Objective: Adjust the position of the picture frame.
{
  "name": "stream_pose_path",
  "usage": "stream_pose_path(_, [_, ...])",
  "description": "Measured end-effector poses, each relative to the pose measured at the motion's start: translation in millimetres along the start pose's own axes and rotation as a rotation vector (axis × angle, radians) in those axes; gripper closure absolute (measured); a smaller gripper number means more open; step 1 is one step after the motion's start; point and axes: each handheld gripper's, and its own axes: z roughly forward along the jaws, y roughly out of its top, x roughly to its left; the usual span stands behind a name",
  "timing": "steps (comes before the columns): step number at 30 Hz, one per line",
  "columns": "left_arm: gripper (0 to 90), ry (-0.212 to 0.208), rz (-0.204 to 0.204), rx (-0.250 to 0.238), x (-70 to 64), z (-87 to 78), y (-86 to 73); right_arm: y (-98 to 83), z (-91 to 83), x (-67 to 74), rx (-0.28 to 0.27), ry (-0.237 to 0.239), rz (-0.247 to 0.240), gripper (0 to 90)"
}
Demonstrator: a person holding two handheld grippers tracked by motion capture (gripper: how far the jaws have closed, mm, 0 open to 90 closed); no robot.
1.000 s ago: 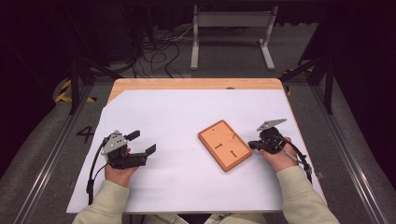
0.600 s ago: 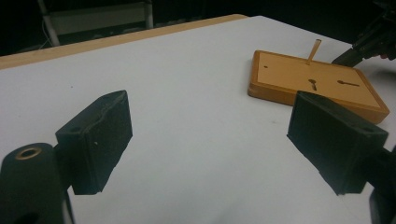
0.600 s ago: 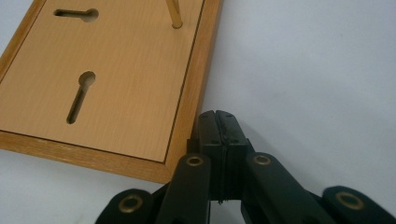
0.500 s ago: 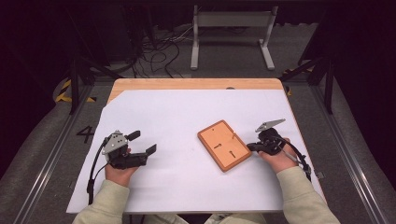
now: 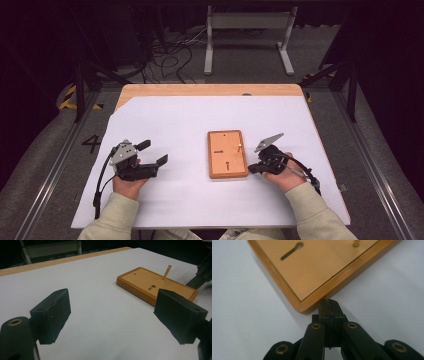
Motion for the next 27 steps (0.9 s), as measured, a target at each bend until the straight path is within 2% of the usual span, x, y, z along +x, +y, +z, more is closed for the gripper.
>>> stream_pose_path(3, [14.1, 0.002, 0.003, 0.008, -0.6, -0.6, -0.1, 10.0, 8.2, 9.5, 0.006, 0.019, -0.03, 90.0])
stream_pose_path(17, [14.1, 0.016, -0.004, 0.013, 0.1, -5.2, -2.5, 47.2, 37.1, 27.1, 0.005, 0.048, -0.108, 90.0])
stream_pose_path(21, [14.1, 0.018, -0.002, 0.014, 1.0, -7.0, -3.2, 47.4, 32.3, 26.5, 0.008, 0.044, -0.126, 90.0])
stream_pose_path(27, [14.5, 0.041, -0.007, 0.012, -2.2, -17.7, -7.8, 58.5, 3.2, 22.2, -0.061, 0.047, -0.139, 90.0])
